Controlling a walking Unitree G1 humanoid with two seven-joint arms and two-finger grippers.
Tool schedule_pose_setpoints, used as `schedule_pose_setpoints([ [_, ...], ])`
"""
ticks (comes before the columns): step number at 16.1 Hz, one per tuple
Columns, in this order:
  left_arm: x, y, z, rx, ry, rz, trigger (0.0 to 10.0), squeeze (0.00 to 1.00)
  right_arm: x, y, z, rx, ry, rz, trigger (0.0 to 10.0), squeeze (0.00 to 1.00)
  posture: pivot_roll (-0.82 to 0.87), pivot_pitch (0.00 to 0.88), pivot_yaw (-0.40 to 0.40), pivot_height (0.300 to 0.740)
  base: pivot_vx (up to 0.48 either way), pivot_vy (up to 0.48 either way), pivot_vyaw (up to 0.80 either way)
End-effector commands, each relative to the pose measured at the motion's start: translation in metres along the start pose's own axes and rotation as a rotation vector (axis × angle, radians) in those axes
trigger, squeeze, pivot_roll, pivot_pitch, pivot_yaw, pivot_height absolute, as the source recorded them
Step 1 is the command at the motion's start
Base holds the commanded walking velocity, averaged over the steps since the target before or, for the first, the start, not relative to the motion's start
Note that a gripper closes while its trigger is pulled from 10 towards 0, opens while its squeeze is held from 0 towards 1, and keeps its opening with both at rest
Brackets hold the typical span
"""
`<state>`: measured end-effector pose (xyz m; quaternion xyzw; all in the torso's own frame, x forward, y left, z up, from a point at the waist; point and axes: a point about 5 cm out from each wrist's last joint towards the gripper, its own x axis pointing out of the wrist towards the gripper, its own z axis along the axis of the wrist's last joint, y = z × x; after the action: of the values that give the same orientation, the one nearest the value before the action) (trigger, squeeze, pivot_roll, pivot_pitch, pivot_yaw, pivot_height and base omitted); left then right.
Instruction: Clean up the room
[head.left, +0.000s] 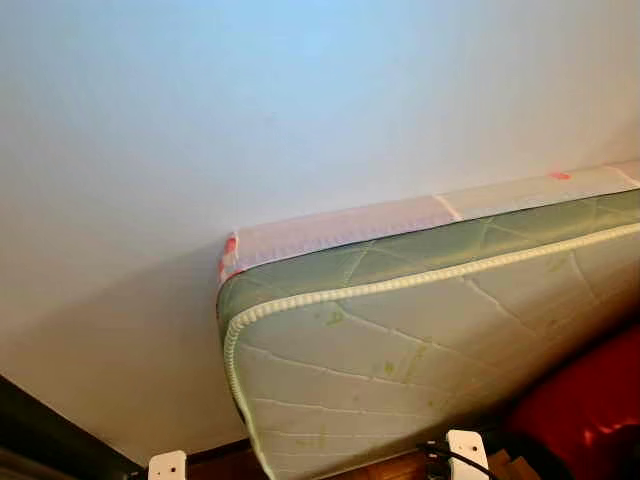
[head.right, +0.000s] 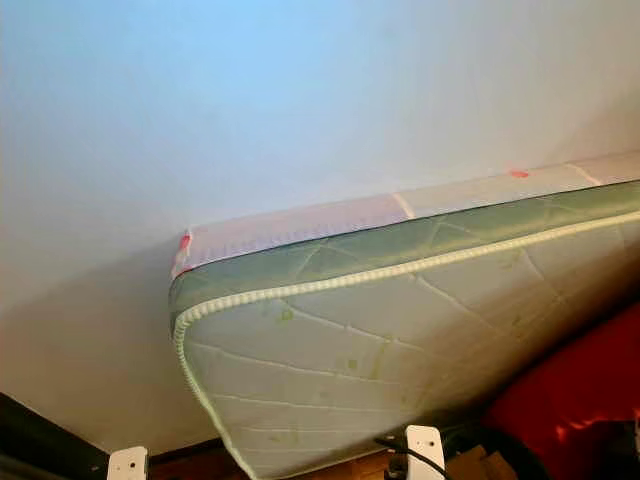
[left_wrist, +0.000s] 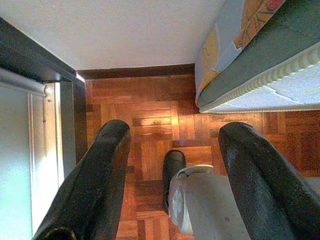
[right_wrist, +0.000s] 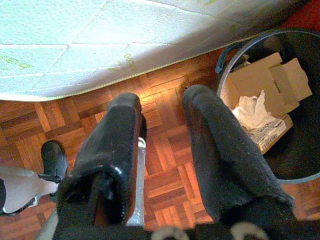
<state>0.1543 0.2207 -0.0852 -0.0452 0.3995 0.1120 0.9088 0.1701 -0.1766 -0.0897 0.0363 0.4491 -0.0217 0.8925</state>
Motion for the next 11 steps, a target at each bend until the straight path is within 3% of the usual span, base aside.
schedule_pose_setpoints([
  [1,0.0232,-0.0582,0.0723,0.118,-0.066,-0.174,10.0,0.0,0.0059,-0.0157,0.0394,0.037,-0.057,-0.011,10.0,0.0,0.05,0.0,-0.057,0.74,0.0,0.0,0.0],
  [11,0.0233,-0.0585,0.073,0.111,-0.069,-0.168,10.0,0.0,0.006,-0.0158,0.0404,0.036,-0.057,-0.007,10.0,0.0,0.05,0.0,-0.06,0.74,0.0,0.0,0.8],
])
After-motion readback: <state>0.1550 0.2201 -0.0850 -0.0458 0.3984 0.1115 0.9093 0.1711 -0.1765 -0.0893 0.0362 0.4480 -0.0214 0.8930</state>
